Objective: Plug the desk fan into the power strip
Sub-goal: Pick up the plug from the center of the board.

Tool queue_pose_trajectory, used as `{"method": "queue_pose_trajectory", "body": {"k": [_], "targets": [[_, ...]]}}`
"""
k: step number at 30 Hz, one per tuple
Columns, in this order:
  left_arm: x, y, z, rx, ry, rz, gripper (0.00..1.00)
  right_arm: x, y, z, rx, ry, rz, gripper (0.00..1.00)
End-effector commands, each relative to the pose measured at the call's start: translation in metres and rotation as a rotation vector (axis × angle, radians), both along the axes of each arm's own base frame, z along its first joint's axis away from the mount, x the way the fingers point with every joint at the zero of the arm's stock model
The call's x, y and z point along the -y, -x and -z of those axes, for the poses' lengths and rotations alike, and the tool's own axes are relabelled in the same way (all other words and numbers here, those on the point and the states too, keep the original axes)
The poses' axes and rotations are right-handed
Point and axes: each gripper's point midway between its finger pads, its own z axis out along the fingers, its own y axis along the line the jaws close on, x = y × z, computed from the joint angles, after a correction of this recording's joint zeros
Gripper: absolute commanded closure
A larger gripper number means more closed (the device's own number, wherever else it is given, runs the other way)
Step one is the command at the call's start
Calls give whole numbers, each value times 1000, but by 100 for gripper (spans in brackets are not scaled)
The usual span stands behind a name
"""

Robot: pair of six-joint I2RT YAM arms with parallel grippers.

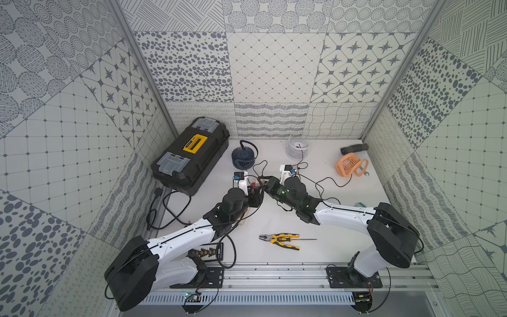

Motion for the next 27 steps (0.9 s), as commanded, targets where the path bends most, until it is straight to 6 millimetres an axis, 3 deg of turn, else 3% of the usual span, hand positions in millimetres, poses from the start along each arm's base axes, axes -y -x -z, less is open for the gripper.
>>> {"method": "queue_pose_trajectory", "body": {"k": [1,4,10,13,16,21,27], "targets": [[-6,-12,-30,109,40,-74,45,-5,12,-27,44,-79,-31,62],[-3,-13,-36,128,38,-54,49,-6,18,-23,32,-80,-39,62],[9,-7,-37,151,19,34,79,4,23,-12,21,-70,-19,60],[22,5,-35,178,-28,156,90,14,27,-9,39,-4,-21,46],[29,17,-29,188,-91,248,98,28,35,-6,61,117,-37,25],[44,40,-28,251,-160,430,100,55,45,-10,79,269,-108,5],[59,56,-33,363,-230,587,100,73,61,-19,13,226,-331,7]]}}
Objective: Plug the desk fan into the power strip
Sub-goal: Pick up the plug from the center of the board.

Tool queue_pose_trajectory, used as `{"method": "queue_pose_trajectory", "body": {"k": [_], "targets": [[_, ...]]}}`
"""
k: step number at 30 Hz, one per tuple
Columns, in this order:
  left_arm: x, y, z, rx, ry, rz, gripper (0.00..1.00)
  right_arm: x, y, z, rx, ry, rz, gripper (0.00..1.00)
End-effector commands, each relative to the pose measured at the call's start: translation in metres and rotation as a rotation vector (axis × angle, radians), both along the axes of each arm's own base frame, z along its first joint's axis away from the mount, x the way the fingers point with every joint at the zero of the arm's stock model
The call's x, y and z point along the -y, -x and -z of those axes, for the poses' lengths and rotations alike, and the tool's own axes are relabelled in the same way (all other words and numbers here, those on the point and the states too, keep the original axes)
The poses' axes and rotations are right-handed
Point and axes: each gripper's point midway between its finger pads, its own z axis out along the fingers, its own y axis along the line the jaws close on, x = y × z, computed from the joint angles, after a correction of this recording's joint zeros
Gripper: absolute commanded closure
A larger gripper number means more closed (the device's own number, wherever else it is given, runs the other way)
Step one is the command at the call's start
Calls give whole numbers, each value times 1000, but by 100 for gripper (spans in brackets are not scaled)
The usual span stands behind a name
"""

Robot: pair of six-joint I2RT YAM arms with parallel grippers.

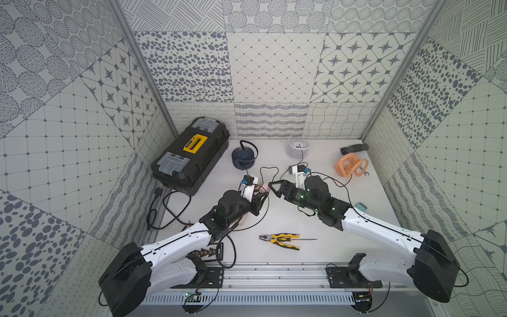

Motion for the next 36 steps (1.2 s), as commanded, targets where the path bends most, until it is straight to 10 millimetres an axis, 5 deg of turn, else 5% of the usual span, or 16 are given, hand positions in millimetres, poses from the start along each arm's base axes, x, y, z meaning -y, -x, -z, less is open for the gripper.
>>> {"method": "queue_pose_trajectory", "body": {"k": [1,5,15,27,36], "targets": [[26,24,-17,193,-72,256,100,4,25,-6,-42,-6,-194,8],[33,29,-15,209,-88,320,100,6,35,-20,-85,-72,-291,11],[49,43,-14,205,-52,432,100,-4,40,-14,-171,-88,-392,23],[46,39,-14,210,-55,397,100,-4,47,-7,-193,-68,-429,36],[48,41,-13,203,-47,412,100,-4,53,-12,-175,-74,-465,55]]}}
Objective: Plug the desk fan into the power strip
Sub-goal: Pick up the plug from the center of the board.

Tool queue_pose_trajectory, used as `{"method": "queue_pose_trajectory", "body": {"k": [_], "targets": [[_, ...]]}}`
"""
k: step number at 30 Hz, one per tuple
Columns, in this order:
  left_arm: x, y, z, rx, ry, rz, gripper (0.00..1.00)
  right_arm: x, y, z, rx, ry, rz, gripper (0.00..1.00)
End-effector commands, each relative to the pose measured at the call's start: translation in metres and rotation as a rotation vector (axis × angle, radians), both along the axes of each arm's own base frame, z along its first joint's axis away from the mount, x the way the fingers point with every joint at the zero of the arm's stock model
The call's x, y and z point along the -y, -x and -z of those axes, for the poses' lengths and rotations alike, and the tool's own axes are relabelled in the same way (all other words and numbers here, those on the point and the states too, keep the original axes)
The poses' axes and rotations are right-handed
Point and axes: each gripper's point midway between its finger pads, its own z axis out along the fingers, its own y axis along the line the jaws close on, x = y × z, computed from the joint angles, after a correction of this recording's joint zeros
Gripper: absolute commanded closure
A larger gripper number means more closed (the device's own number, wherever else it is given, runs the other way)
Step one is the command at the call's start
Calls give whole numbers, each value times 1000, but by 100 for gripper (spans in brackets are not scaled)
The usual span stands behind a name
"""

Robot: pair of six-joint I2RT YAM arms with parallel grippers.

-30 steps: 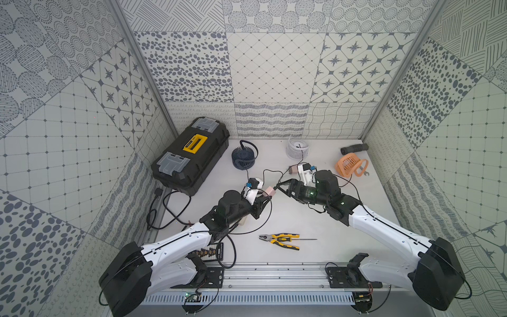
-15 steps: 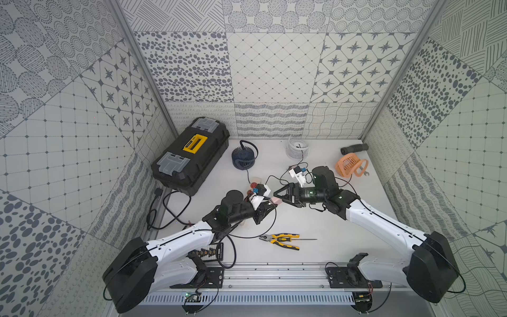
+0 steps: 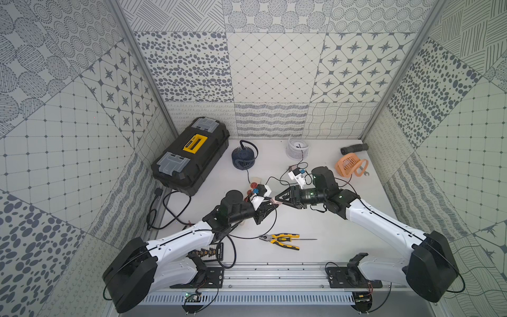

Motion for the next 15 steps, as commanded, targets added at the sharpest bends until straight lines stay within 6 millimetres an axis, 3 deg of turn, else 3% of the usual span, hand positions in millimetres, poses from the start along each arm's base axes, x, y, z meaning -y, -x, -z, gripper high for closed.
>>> {"method": "queue_pose_trajectory", "body": {"k": [1,3,6,8,10,15], "targets": [[6,2,-16,59,42,42,100,-4,0,-20,82,-39,-37,59],[6,2,-15,49,44,36,98,-3,-3,-22,112,-33,-25,63],[-1,-4,-12,18,56,-26,52,3,-10,-25,184,-10,8,66],[-10,-13,-6,-35,54,-117,35,11,-17,-25,244,19,42,68],[-28,-32,8,-115,12,-263,27,20,-24,-25,309,63,82,70],[-74,-71,44,-404,6,-495,23,33,-34,-24,402,145,145,71]]}}
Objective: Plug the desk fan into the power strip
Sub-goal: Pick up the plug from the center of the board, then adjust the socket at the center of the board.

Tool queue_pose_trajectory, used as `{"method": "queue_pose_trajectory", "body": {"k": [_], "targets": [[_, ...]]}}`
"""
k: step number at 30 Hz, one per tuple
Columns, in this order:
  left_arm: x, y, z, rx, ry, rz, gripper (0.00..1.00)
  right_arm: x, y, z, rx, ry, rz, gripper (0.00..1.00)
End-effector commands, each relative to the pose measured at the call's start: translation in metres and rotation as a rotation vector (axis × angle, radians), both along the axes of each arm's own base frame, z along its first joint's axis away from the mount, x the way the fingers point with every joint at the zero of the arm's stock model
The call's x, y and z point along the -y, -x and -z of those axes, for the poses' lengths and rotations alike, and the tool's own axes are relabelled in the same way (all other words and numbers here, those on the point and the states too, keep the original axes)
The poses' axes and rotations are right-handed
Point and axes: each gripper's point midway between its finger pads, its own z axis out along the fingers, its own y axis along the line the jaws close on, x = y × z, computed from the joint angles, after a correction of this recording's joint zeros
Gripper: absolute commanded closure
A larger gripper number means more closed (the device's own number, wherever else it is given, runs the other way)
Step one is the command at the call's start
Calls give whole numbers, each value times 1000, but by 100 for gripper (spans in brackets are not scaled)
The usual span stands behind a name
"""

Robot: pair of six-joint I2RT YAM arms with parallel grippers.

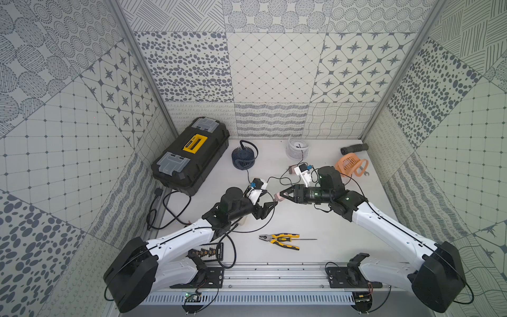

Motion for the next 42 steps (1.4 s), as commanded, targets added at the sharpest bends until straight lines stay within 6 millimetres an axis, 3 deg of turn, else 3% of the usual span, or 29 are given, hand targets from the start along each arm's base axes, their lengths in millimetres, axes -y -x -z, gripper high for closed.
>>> {"method": "queue_pose_trajectory", "body": {"k": [1,4,11,18,27,35,42], "targets": [[-54,-39,41,-317,44,-313,23,11,-14,-11,148,59,53,71],[-75,-60,57,-428,86,-388,21,16,-16,-10,185,86,69,71],[-98,-107,90,-550,105,-443,19,22,-13,-5,222,117,71,71],[-101,-136,119,-595,72,-462,19,25,-8,-2,229,121,66,71],[-68,-133,136,-689,132,-304,23,32,-9,9,265,184,59,70],[-14,-115,125,-681,215,-28,38,38,-13,28,330,296,27,70],[21,-95,107,-605,224,159,43,37,-26,47,371,421,0,69]]}}
